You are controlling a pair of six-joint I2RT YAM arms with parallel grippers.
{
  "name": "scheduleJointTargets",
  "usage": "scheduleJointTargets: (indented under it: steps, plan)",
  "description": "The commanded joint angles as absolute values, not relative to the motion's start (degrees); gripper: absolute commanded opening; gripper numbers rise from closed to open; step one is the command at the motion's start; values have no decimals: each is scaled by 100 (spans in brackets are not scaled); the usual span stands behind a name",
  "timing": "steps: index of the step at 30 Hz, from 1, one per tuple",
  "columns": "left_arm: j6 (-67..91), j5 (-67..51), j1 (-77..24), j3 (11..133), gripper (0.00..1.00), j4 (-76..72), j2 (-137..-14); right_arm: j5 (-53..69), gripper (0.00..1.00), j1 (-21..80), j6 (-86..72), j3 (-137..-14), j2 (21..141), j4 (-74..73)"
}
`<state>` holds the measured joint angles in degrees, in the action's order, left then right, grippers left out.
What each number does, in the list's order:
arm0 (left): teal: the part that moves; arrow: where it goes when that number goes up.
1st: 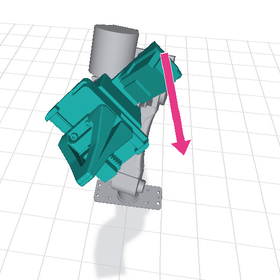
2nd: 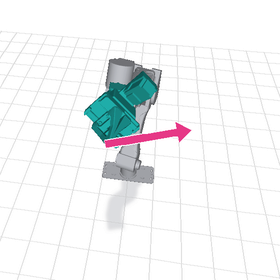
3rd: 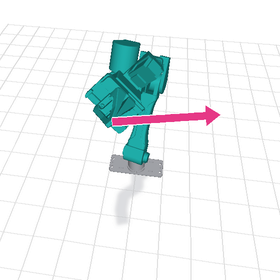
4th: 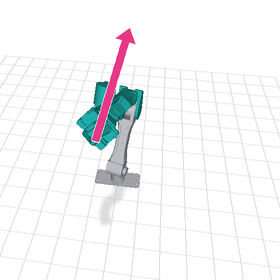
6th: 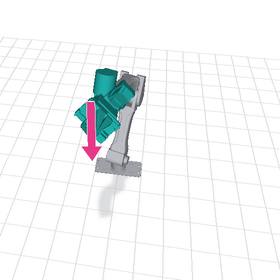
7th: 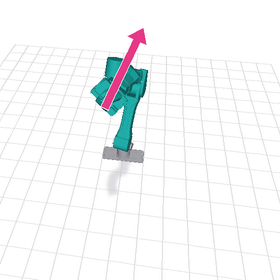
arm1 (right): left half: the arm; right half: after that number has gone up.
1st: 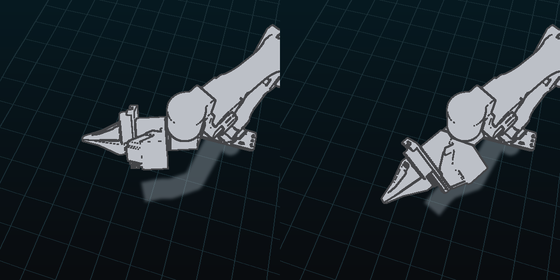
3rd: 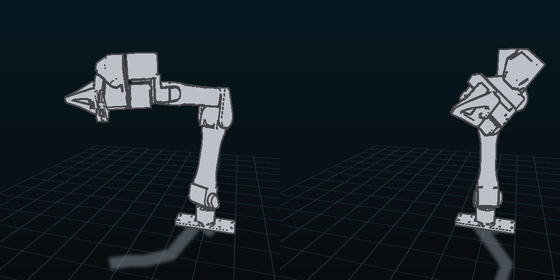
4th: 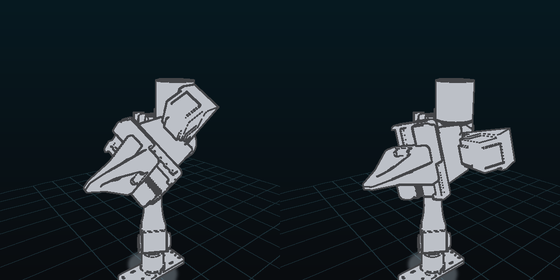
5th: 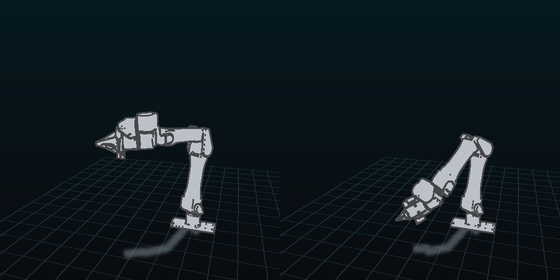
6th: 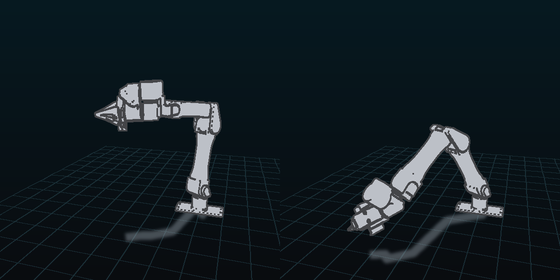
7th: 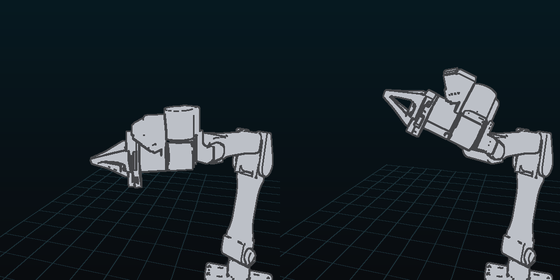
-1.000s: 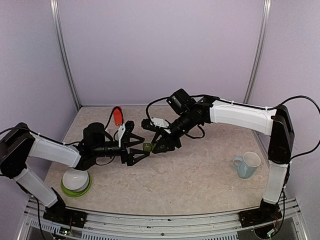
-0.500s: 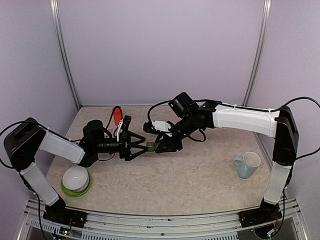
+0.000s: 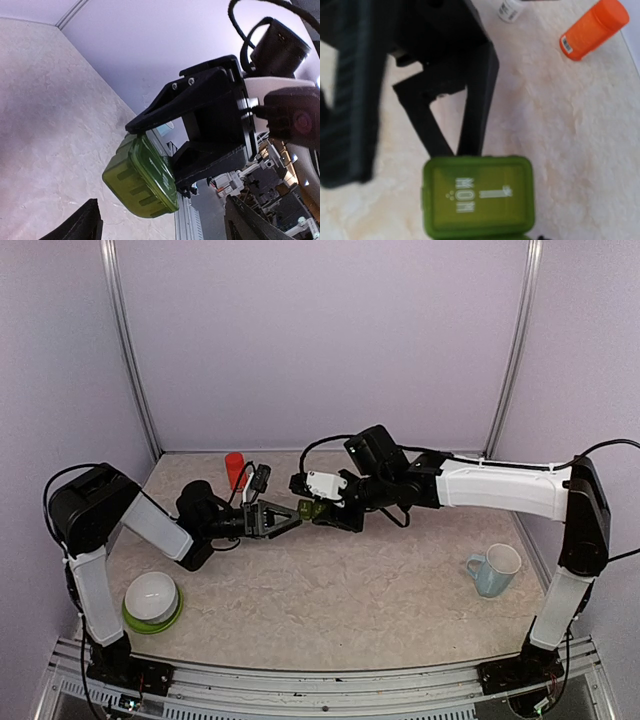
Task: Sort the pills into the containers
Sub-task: Pass from the right arm to the left
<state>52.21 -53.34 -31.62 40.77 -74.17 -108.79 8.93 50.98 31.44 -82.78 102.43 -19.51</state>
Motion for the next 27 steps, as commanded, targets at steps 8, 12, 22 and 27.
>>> scheduleJointTargets:
  steps: [8,12,22,27]
  plan:
    - [6515,-5372,-3058,4297,76,-8151,-11399,167,34,5380,3225,-8032,10310,-1432]
    - [6361,-5327,-3058,4322,72,-7856,-11382,97,34,5430,3260,-8063,10416,-1447]
    - [6397,-5342,-3032,4358,54,-7805,-11482,-58,34,5588,3322,-8227,10730,-1457]
    - [6442,-5376,-3024,4386,42,-7787,-11555,-195,34,5629,3346,-8261,10780,-1429]
